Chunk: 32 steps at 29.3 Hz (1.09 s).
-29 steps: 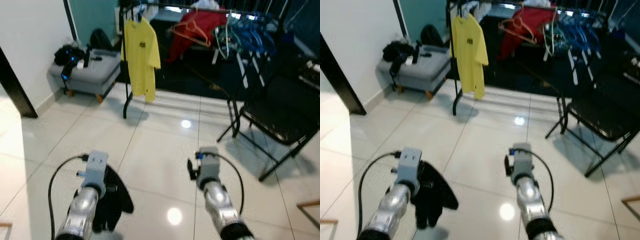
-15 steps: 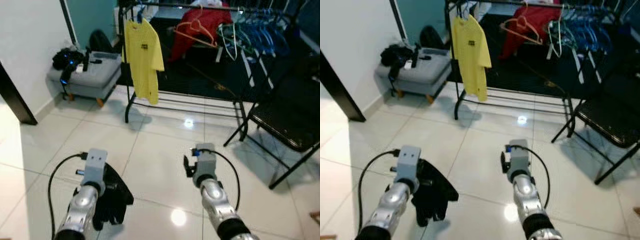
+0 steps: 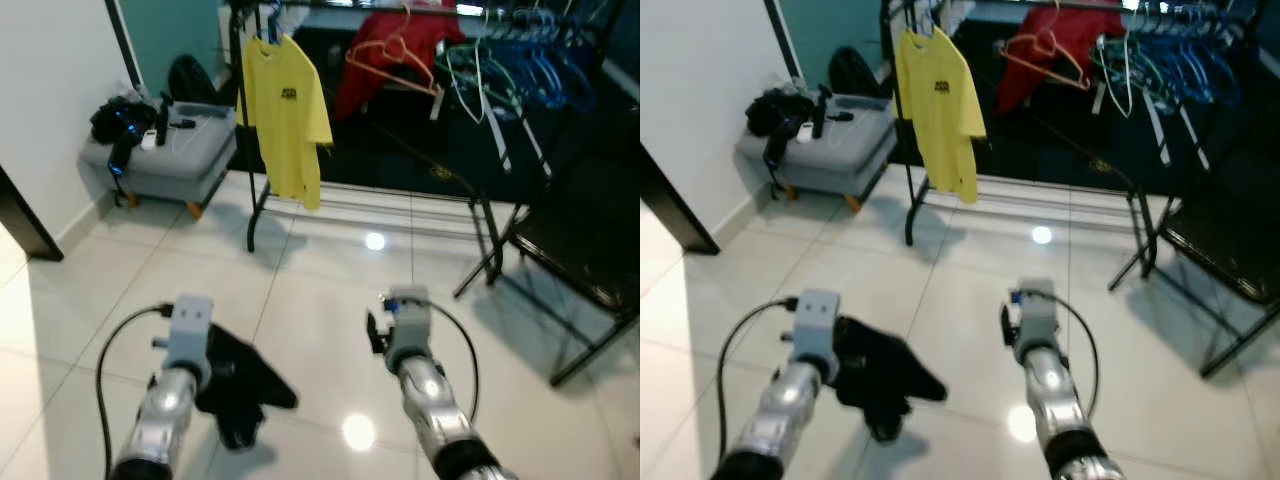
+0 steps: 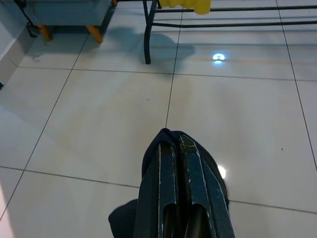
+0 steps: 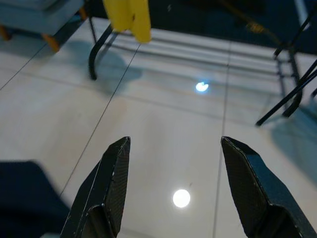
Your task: Hang hanger
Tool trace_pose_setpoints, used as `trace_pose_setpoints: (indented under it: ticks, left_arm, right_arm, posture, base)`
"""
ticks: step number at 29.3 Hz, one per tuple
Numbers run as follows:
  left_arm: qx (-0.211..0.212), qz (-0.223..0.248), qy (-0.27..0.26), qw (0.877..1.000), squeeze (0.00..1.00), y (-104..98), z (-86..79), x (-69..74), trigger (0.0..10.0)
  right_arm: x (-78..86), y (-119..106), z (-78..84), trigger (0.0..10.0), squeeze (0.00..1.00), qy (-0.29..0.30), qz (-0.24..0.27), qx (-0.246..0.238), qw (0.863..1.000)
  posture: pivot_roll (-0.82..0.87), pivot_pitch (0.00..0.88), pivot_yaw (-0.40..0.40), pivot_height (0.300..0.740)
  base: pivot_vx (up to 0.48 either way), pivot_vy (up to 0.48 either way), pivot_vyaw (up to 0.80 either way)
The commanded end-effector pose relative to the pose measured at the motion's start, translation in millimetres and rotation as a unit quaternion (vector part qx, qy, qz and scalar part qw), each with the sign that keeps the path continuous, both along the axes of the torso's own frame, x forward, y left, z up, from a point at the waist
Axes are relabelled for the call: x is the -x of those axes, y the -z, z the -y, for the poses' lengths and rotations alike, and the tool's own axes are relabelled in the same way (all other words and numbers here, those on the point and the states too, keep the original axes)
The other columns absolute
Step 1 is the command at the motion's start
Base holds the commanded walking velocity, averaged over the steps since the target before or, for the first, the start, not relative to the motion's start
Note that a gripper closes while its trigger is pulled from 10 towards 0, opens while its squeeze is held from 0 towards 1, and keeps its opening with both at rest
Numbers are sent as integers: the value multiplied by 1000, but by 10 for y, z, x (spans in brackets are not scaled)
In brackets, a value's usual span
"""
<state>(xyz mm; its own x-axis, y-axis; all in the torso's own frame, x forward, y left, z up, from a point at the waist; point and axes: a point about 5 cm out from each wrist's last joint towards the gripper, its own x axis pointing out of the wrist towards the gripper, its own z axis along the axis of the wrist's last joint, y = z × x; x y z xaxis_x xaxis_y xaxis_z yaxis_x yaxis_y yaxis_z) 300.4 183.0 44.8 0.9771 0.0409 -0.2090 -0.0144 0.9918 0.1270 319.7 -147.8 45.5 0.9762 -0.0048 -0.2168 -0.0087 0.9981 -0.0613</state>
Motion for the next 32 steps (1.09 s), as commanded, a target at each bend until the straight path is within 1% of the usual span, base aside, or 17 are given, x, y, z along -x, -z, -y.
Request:
trace_pose_setpoints:
  ticks: [1, 9, 28, 32]
  left_arm:
    - [0, 0, -4, 1000, 0, 15, -31, 13, 10000]
    - [4, 1, -2, 1000, 0, 14, -8, 13, 10000]
    - [6, 2, 2, 1000, 0, 21, -9, 27, 10000]
    - [-10, -2, 10, 1000, 0, 40, -5, 34, 10000]
  right_arm:
    - [30, 49, -50, 10000, 0, -1, -10, -11, 1000]
    - [7, 25, -47, 10000, 0, -3, -8, -10, 1000]
    - [22, 40, -64, 10000, 0, -3, -9, -11, 1000]
    - [28, 49, -66, 10000, 0, -3, -11, -11, 1000]
  posture:
    - [-6, 110, -39, 740]
    - [-6, 111, -45, 740]
    - [-6, 114, -41, 740]
    - [-6, 111, -38, 740]
  base:
    - [352, 0, 0]
    - [358, 0, 0]
    - [366, 0, 0]
    - [0, 0, 0]
